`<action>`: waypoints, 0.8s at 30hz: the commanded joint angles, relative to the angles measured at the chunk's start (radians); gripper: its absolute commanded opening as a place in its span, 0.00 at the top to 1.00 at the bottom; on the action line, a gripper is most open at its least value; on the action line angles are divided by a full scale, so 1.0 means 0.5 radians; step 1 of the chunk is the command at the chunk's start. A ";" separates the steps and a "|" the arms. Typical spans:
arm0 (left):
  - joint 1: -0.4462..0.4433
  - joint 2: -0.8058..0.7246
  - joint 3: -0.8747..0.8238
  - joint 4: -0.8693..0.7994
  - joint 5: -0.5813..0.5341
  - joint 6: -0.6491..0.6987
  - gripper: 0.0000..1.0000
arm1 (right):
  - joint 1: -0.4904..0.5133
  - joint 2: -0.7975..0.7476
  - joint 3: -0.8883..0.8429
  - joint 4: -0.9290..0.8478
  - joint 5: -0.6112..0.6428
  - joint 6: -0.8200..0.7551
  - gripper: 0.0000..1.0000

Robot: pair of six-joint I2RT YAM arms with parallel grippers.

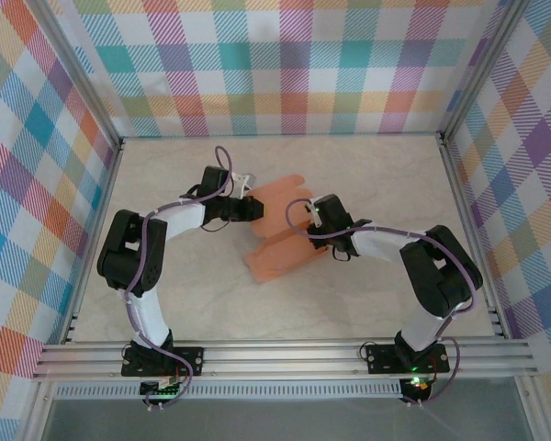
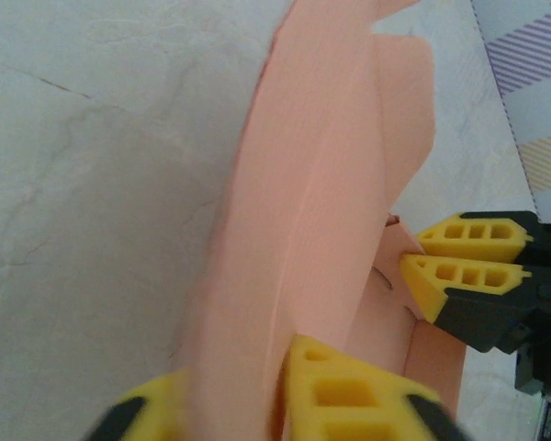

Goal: Fold the paper box

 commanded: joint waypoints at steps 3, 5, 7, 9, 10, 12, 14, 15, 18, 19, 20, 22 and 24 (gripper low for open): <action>-0.026 -0.060 -0.064 -0.096 -0.007 0.276 0.97 | 0.004 -0.035 0.045 -0.216 -0.092 -0.043 0.73; -0.027 -0.062 -0.059 -0.120 -0.010 0.305 0.96 | 0.005 -0.068 0.064 -0.249 -0.118 -0.043 0.68; -0.028 -0.068 -0.059 -0.138 -0.004 0.328 0.95 | 0.004 -0.099 0.094 -0.309 -0.133 -0.045 0.61; -0.026 -0.079 -0.066 -0.140 -0.004 0.344 0.95 | 0.005 -0.118 0.114 -0.349 -0.143 -0.055 0.61; -0.030 -0.084 -0.071 -0.137 -0.005 0.350 0.94 | 0.005 -0.120 0.120 -0.365 -0.146 -0.056 0.65; -0.030 -0.091 -0.075 -0.136 -0.016 0.354 0.94 | 0.005 -0.114 0.129 -0.387 -0.156 -0.056 0.74; -0.030 -0.095 -0.078 -0.134 -0.013 0.357 0.93 | 0.005 -0.095 0.137 -0.413 -0.154 -0.061 0.86; -0.031 -0.103 -0.080 -0.135 -0.010 0.358 0.93 | 0.004 -0.082 0.148 -0.429 -0.150 -0.050 0.90; -0.033 -0.124 -0.090 -0.125 -0.010 0.367 0.91 | 0.002 -0.046 0.184 -0.465 -0.169 -0.061 0.93; -0.036 -0.135 -0.098 -0.115 -0.018 0.365 0.91 | 0.003 -0.029 0.207 -0.505 -0.164 -0.056 0.94; -0.036 -0.150 -0.108 -0.099 -0.027 0.364 0.91 | 0.004 -0.012 0.227 -0.532 -0.154 -0.045 0.96; -0.039 -0.178 -0.135 -0.060 -0.055 0.358 0.90 | 0.005 0.008 0.241 -0.554 -0.132 -0.026 0.99; -0.042 -0.211 -0.160 -0.014 -0.093 0.342 0.85 | 0.004 0.010 0.229 -0.538 -0.120 -0.008 1.00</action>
